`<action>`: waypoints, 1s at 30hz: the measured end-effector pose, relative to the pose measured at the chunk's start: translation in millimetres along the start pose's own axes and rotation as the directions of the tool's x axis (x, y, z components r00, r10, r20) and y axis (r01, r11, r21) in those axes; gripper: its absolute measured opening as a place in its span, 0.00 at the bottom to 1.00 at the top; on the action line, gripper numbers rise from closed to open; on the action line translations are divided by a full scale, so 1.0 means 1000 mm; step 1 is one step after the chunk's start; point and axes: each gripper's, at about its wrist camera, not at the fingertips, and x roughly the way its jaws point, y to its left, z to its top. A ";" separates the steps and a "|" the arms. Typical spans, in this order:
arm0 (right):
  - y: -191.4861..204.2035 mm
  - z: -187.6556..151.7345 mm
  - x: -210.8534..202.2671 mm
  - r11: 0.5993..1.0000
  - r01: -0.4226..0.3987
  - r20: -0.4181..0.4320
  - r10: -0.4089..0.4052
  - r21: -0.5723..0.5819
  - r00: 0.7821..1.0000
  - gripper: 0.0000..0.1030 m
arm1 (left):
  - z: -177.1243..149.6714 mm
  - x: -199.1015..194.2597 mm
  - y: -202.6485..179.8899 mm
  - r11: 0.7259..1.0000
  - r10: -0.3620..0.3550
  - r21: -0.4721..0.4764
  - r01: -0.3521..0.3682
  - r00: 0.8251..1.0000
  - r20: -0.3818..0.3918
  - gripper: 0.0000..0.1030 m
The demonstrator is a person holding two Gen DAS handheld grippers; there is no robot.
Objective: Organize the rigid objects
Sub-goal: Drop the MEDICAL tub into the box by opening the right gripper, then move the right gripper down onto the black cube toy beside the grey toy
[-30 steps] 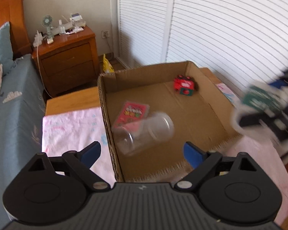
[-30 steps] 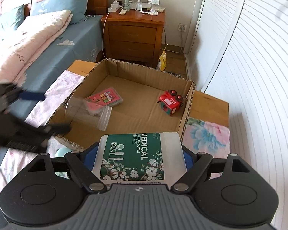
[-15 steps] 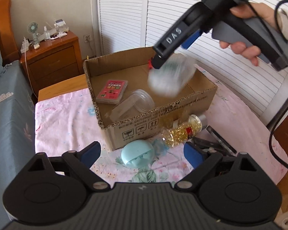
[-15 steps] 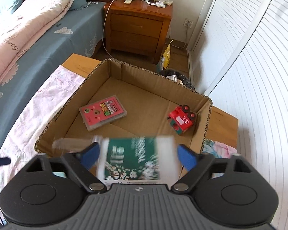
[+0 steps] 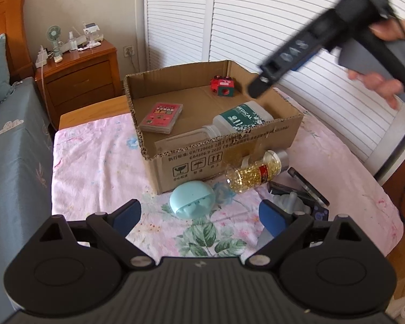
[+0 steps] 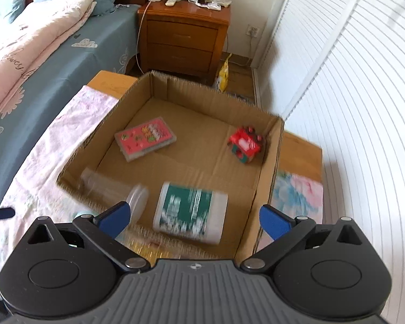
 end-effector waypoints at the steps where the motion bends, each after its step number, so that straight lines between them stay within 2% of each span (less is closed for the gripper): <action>1: 0.001 -0.008 -0.003 1.000 0.006 0.001 -0.006 0.013 1.000 1.00 | -0.002 -0.001 -0.002 1.000 0.011 0.002 -0.011 1.000 0.003 0.94; 6: 0.009 -0.056 -0.009 0.998 0.021 0.010 -0.022 0.055 1.000 1.00 | -0.016 -0.006 -0.010 0.998 0.068 0.008 -0.068 0.997 0.029 0.95; 10: 0.013 -0.092 -0.003 0.995 0.036 0.009 -0.037 0.090 0.999 1.00 | -0.031 -0.007 -0.014 0.998 0.065 -0.018 -0.064 0.997 0.036 0.96; 14: 0.008 -0.123 0.006 0.983 0.027 0.010 -0.030 0.184 1.000 1.00 | -0.045 -0.006 -0.015 0.997 0.056 -0.049 -0.055 0.998 0.019 0.96; 18: 0.006 -0.148 0.013 0.967 0.027 0.006 -0.029 0.254 1.000 1.00 | -0.056 -0.006 -0.018 0.995 0.089 -0.049 -0.088 0.996 0.011 0.96; 24: 0.001 -0.176 0.013 0.942 -0.001 0.018 -0.006 0.336 1.000 1.00 | -0.067 -0.004 -0.021 0.995 0.096 -0.039 -0.096 0.995 0.008 0.96; 30: 0.012 -0.174 0.020 0.952 0.007 0.032 -0.018 0.307 0.999 1.00 | -0.070 0.003 -0.027 0.996 0.078 -0.036 -0.078 0.997 -0.013 0.96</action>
